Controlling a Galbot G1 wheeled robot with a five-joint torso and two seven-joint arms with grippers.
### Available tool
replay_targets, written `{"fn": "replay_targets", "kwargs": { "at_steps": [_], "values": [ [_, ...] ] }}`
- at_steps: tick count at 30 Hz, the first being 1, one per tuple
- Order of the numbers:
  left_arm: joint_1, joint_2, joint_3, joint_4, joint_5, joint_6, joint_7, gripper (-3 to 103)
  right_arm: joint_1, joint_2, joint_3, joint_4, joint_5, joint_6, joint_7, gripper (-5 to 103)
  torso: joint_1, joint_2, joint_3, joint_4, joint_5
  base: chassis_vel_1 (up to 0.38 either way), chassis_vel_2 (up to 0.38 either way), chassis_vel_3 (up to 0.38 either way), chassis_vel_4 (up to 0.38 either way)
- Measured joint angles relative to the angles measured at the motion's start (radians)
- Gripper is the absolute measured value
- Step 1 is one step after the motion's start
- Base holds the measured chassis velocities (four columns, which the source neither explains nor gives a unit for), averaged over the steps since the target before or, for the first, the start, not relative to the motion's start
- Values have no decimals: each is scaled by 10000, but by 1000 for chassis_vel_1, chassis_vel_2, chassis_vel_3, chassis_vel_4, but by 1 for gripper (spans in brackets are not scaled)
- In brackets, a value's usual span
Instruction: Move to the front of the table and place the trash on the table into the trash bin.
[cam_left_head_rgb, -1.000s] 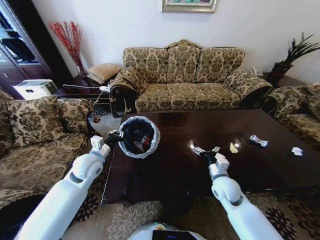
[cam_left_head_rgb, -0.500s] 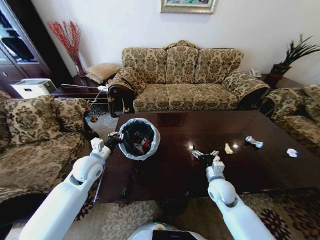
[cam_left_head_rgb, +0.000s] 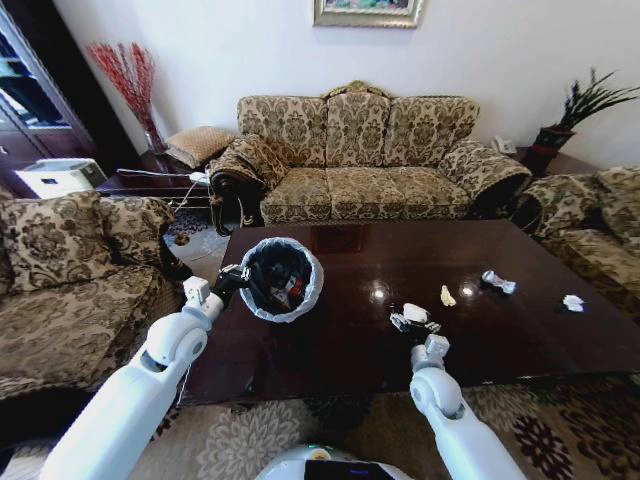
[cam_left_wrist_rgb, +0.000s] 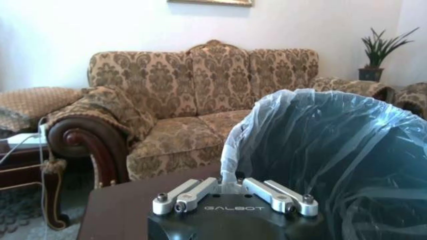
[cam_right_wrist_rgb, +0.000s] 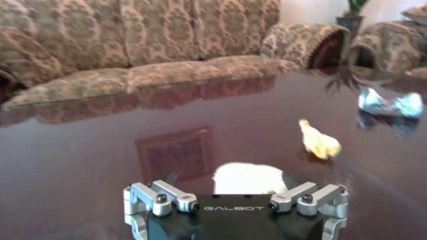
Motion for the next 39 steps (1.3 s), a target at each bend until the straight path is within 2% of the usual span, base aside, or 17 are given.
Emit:
{"fn": "replay_targets", "kwargs": {
  "at_steps": [8, 9, 11, 15, 16, 17, 19, 23, 24, 27, 29, 30, 32, 35, 36, 39],
  "values": [
    [-5, 1, 32, 4, 11, 0, 47, 2, 94, 77, 7, -429, 325, 7, 104, 101, -1, 0, -1, 8, -6, 0, 0, 0, 0],
    [8, 0, 35, 6, 13, 0, 47, 2, 147, 103, -9, -572, 365, 8, 97, 97, 0, 0, 0, 8, -5, 0, 0, 0, 0],
    [16, 1, 35, 6, 14, 0, 46, 2, 170, 114, -19, -634, 376, 8, 91, 97, 0, 0, 0, 7, -5, 0, 0, 0, 0],
    [44, 49, 36, 11, 14, -17, 55, 2, 269, 174, -37, -919, 385, 48, 67, 76, 0, 0, 0, 5, -2, 0, 0, 0, 0],
    [44, 49, 36, 11, 14, -17, 55, 2, 269, 174, -37, -919, 385, 48, 67, 76, 0, 0, 0, 5, -2, 0, 0, 0, 0],
    [44, 57, 35, 11, 12, -22, 57, 2, 276, 175, -37, -932, 382, 53, 67, 71, 0, 0, 0, 5, -3, 0, 0, 0, 0],
    [45, 62, 33, 11, 12, -25, 57, 2, 279, 176, -38, -937, 377, 58, 67, 71, 0, 0, 0, 5, -5, 0, 0, 0, 0],
    [62, 59, 33, 11, 10, -45, 62, 2, 287, 139, -43, -923, 243, 100, 69, 48, -1, 0, -1, 5, -3, 0, 0, 0, 0],
    [62, 59, 33, 11, 10, -45, 62, 2, 287, 139, -43, -923, 243, 100, 69, 48, -1, 0, -1, 5, -3, 0, 0, 0, 0],
    [97, 43, 33, 11, 10, -64, 64, 2, 293, 83, -53, -880, 153, 116, 71, 37, -1, 0, 0, 4, -4, 0, 0, 0, 0],
    [109, 43, 30, 10, 10, -81, 66, 2, 297, 68, -55, -842, 128, 119, 75, 37, 0, 0, 0, 4, -3, 0, 0, 0, 0],
    [121, 46, 17, 4, 10, -104, 66, 2, 313, 15, -80, -635, -72, 177, 76, 30, 0, 0, 0, 4, 0, 0, 0, 0, 0],
    [127, 53, 5, -6, 11, -114, 66, 2, 343, -51, -115, -386, -291, 223, 67, 30, 0, 0, 0, 3, 0, 0, 0, 0, 0],
    [144, 72, 0, -20, 11, -122, 70, 2, 720, -601, -573, 1281, -680, 158, -122, 19, 0, 0, -1, 4, -4, 0, 0, 0, 0],
    [144, 72, 0, -20, 11, -122, 70, 2, 720, -601, -573, 1281, -680, 158, -122, 19, 0, 0, -1, 4, -4, 0, 0, 0, 0],
    [164, 67, 77, -23, 56, -122, 69, 2, 1859, -1767, -1541, 3225, 81, -445, -547, 9, -1, 0, -1, 8, -6, 0, 0, 0, 0]
  ]
}}
